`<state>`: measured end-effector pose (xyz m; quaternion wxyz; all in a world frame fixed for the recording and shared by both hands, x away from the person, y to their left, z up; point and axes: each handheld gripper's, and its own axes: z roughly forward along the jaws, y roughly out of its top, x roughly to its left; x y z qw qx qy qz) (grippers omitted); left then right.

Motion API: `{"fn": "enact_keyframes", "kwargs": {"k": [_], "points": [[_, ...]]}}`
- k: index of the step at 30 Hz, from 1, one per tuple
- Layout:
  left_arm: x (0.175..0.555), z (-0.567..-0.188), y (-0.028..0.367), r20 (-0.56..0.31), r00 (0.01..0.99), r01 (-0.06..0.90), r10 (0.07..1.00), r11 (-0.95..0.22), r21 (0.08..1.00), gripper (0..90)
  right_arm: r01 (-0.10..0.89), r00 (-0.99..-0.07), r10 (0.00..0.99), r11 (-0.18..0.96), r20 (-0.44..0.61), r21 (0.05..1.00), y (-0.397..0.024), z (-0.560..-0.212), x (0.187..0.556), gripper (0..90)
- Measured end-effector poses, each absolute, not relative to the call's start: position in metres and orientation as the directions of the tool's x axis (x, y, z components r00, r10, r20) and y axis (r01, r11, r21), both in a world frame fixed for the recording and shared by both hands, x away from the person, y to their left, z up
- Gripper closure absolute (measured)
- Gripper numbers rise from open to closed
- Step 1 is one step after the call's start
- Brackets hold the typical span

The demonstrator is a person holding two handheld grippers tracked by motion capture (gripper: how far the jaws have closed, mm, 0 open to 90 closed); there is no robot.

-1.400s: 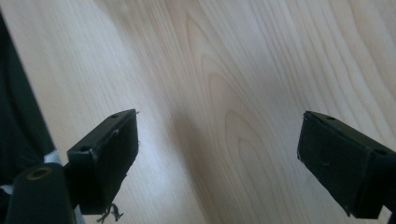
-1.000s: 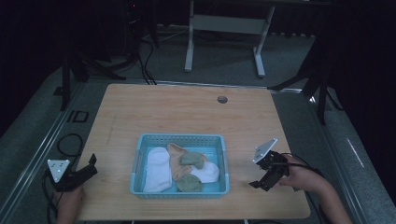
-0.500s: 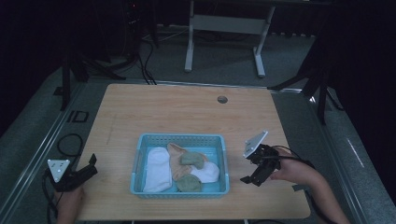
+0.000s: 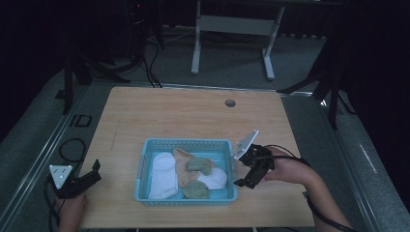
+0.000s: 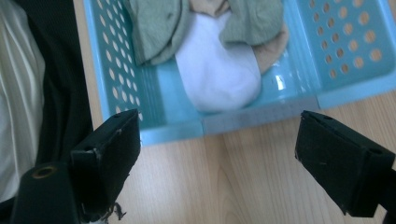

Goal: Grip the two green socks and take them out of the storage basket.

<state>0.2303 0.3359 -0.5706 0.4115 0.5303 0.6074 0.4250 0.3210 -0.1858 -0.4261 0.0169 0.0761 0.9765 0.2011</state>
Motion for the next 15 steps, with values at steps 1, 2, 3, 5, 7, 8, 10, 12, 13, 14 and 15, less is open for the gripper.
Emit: {"fn": "enact_keyframes", "kwargs": {"k": [1, 2, 3, 5, 7, 8, 10, 12, 13, 14, 15], "points": [[0.23, -0.571, 0.336, -0.049, -0.098, 0.295, 0.994, 0.076, 0.953, 0.3, 0.136, -0.989, 0.15, 0.909, -0.004, 0.395, -0.183, -0.426, 0.321, 14.9], [0.23, -0.571, 0.336, -0.049, -0.098, 0.295, 0.994, 0.076, 0.953, 0.4, 0.136, -0.989, 0.147, 0.909, 0.002, 0.394, -0.181, -0.427, 0.321, 15.0], [0.23, -0.571, 0.336, -0.049, -0.098, 0.295, 0.994, 0.076, 0.953, 0.4, 0.134, -0.99, 0.144, 0.91, 0.004, 0.393, -0.179, -0.427, 0.321, 15.7], [0.23, -0.571, 0.336, -0.048, -0.096, 0.296, 0.994, 0.075, 0.952, 0.3, 0.124, -0.991, 0.132, 0.912, 0.006, 0.392, -0.174, -0.428, 0.322, 17.9], [0.23, -0.571, 0.336, -0.048, -0.096, 0.295, 0.994, 0.075, 0.952, 0.3, 0.115, -0.992, 0.123, 0.915, 0.004, 0.388, -0.169, -0.429, 0.322, 17.9], [0.23, -0.571, 0.336, -0.048, -0.096, 0.296, 0.994, 0.074, 0.952, 0.3, 0.112, -0.993, 0.12, 0.914, 0.005, 0.389, -0.167, -0.43, 0.322, 17.9], [0.23, -0.571, 0.336, -0.045, -0.094, 0.297, 0.995, 0.071, 0.952, 0.4, 0.104, -0.994, 0.109, 0.916, 0.011, 0.388, -0.162, -0.433, 0.323, 17.9], [0.23, -0.571, 0.336, -0.045, -0.094, 0.297, 0.995, 0.071, 0.952, 0.3, 0.097, -0.995, 0.098, 0.916, 0.017, 0.389, -0.157, -0.435, 0.323, 17.9], [0.23, -0.571, 0.336, -0.045, -0.093, 0.297, 0.995, 0.071, 0.952, 0.3, 0.094, -0.995, 0.093, 0.916, 0.021, 0.389, -0.154, -0.437, 0.324, 18.2], [0.23, -0.571, 0.336, -0.045, -0.093, 0.297, 0.995, 0.071, 0.952, 0.4, 0.094, -0.996, 0.09, 0.916, 0.029, 0.389, -0.152, -0.438, 0.324, 19.8], [0.23, -0.571, 0.336, -0.044, -0.093, 0.297, 0.995, 0.07, 0.952, 0.3, 0.092, -0.996, 0.085, 0.917, 0.037, 0.387, -0.149, -0.44, 0.324, 21.1]]}}
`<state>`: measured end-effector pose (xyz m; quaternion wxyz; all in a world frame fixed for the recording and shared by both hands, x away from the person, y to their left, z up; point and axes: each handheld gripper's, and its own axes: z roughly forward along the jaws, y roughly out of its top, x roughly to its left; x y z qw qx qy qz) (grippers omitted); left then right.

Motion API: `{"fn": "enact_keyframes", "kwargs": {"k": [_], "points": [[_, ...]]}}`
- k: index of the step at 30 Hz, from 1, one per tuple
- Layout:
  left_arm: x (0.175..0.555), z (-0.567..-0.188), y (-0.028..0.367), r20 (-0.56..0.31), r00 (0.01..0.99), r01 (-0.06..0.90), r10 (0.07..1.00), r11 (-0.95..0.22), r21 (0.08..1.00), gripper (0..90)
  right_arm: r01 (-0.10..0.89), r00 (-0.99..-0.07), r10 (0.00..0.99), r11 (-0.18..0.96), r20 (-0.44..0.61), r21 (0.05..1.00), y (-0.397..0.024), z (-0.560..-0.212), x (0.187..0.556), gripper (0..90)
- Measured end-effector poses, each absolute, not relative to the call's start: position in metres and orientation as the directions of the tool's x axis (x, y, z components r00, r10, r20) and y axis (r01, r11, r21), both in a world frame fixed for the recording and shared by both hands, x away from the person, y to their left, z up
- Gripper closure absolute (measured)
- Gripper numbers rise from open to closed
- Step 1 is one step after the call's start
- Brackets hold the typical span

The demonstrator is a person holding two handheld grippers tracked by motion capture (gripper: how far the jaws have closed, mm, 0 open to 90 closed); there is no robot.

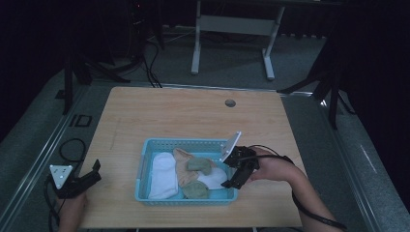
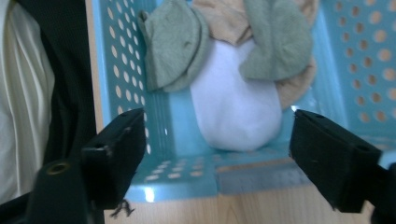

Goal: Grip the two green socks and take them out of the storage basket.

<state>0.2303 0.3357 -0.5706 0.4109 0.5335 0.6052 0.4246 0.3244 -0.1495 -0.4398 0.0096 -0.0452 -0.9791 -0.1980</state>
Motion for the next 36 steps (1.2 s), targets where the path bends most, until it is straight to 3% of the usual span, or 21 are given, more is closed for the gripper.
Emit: {"fn": "enact_keyframes", "kwargs": {"k": [9, 15, 29, 36], "points": [[0.23, -0.571, 0.335, -0.039, -0.09, 0.297, 0.995, 0.064, 0.953, 0.3, 0.061, -0.997, 0.041, 0.928, 0.063, 0.367, -0.126, -0.454, 0.324, 26.5], [0.231, -0.571, 0.335, -0.038, -0.089, 0.296, 0.995, 0.063, 0.953, 0.3, 0.036, -0.998, 0.012, 0.926, 0.067, 0.375, -0.11, -0.463, 0.324, 37.8], [0.23, -0.571, 0.334, -0.026, -0.083, 0.302, 0.996, 0.05, 0.952, 0.3, 0.03, -0.995, -0.002, 0.951, 0.104, 0.308, -0.081, -0.494, 0.325, 51.6], [0.231, -0.571, 0.334, -0.026, -0.084, 0.303, 0.996, 0.05, 0.952, 0.3, 0.016, -0.994, -0.014, 0.961, 0.108, 0.277, -0.074, -0.502, 0.323, 73.0]]}}
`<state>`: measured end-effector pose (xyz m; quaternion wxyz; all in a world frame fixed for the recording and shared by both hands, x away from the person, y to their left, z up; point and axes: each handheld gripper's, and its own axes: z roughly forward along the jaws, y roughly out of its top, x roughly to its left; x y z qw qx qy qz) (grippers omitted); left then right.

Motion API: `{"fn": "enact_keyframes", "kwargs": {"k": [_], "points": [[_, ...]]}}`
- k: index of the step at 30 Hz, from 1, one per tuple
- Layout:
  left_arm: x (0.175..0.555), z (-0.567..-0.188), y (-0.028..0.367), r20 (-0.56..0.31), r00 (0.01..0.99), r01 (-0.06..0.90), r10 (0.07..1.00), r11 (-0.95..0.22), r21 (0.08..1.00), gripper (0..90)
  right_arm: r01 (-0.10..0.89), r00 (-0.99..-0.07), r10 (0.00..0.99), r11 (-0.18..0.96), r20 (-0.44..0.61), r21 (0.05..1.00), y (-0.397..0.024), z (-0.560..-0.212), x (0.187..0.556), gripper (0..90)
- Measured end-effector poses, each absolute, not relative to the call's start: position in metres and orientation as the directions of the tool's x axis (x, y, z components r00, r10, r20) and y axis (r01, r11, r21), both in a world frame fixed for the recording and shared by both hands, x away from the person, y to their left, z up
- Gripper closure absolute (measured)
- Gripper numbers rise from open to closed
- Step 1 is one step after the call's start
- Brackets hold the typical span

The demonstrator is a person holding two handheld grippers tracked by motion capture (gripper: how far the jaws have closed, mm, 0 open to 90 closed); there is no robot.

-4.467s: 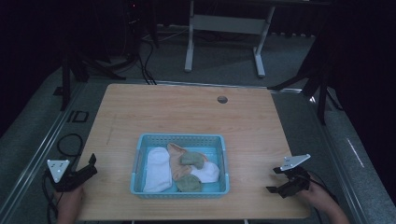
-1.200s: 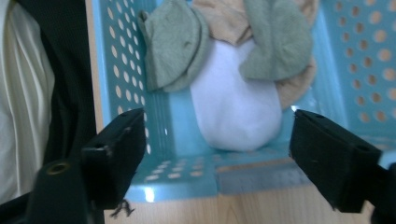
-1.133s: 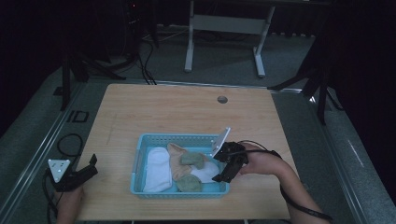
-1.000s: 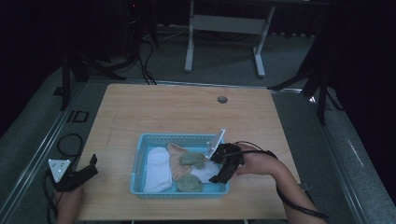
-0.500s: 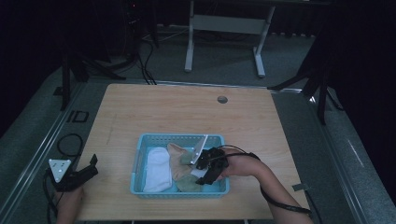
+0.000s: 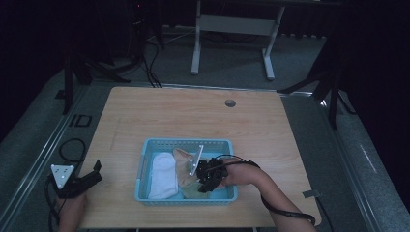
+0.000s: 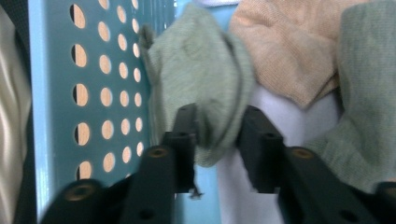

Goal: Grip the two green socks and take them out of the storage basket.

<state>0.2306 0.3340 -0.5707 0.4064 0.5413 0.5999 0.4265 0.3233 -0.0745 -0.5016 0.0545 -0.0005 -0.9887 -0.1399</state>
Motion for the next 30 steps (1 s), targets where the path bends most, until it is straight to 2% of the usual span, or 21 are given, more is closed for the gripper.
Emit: {"fn": "enact_keyframes", "kwargs": {"k": [3, 7, 21, 30], "points": [[0.231, -0.571, 0.334, -0.026, -0.084, 0.303, 0.996, 0.05, 0.952, 0.4, 0.016, -0.993, -0.019, 0.954, 0.113, 0.299, -0.074, -0.497, 0.323, 78.5], [0.231, -0.571, 0.334, -0.026, -0.084, 0.303, 0.996, 0.05, 0.952, 0.3, -0.002, -0.995, -0.032, 0.951, 0.094, 0.308, -0.074, -0.488, 0.319, 81.2], [0.231, -0.571, 0.334, -0.021, -0.087, 0.305, 0.996, 0.047, 0.951, 0.3, -0.017, -0.998, -0.037, 0.936, 0.05, 0.352, -0.084, -0.454, 0.313, 82.1], [0.231, -0.571, 0.333, -0.019, -0.088, 0.307, 0.996, 0.046, 0.951, 0.4, 0.016, -0.999, 0.003, 0.922, 0.033, 0.386, -0.1, -0.435, 0.315, 82.1]]}}
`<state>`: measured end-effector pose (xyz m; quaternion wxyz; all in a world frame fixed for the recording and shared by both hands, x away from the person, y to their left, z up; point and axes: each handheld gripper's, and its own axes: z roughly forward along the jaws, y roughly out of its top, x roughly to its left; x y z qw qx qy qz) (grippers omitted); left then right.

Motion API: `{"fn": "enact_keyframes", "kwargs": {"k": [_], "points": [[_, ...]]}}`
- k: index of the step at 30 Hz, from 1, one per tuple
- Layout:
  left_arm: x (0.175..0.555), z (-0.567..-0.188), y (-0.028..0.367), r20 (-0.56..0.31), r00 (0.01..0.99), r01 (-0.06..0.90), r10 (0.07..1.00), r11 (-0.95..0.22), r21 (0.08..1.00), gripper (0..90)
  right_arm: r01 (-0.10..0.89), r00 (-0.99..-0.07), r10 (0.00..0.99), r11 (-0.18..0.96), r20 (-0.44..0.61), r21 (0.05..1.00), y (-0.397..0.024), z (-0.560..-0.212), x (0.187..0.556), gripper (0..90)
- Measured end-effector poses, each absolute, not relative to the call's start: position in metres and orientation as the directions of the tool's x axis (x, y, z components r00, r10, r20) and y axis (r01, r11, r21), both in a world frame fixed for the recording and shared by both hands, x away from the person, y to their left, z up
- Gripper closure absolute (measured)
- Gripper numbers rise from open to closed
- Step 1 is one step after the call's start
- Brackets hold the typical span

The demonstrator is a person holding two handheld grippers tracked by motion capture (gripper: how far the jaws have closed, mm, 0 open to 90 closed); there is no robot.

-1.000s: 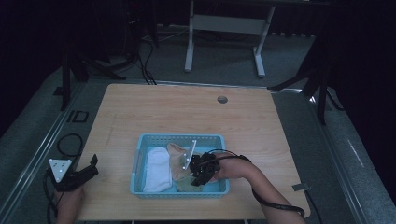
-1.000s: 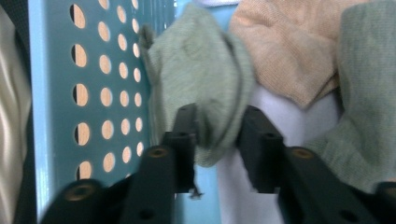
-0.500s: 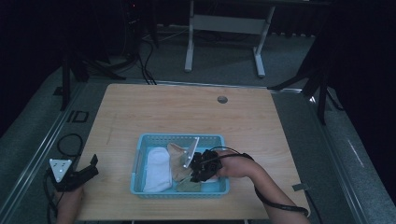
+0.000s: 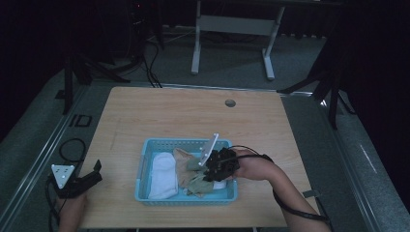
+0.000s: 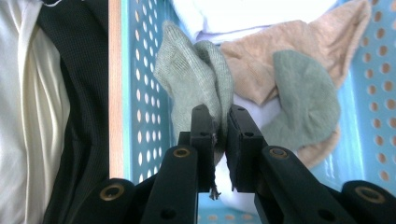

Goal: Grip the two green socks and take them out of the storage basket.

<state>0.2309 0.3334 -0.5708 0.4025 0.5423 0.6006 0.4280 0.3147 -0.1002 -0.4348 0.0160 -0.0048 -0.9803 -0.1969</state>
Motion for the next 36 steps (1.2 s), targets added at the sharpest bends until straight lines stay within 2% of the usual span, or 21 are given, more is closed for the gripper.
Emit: {"fn": "enact_keyframes", "kwargs": {"k": [9, 20, 29, 36], "points": [[0.231, -0.571, 0.333, -0.019, -0.088, 0.309, 0.996, 0.046, 0.95, 0.3, 0.053, -0.998, 0.059, 0.896, 0.001, 0.441, -0.132, -0.408, 0.318, 82.1], [0.231, -0.571, 0.333, -0.01, -0.089, 0.315, 0.996, 0.038, 0.948, 0.4, 0.132, -0.984, 0.176, 0.846, -0.036, 0.517, -0.195, -0.377, 0.319, 82.1], [0.231, -0.571, 0.333, -0.01, -0.09, 0.317, 0.996, 0.038, 0.948, 0.4, 0.224, -0.962, 0.273, 0.838, -0.027, 0.497, -0.245, -0.381, 0.318, 82.0], [0.232, -0.571, 0.332, -0.007, -0.092, 0.318, 0.996, 0.036, 0.947, 0.4, 0.296, -0.942, 0.335, 0.832, 0.0, 0.47, -0.276, -0.399, 0.315, 82.0]]}}
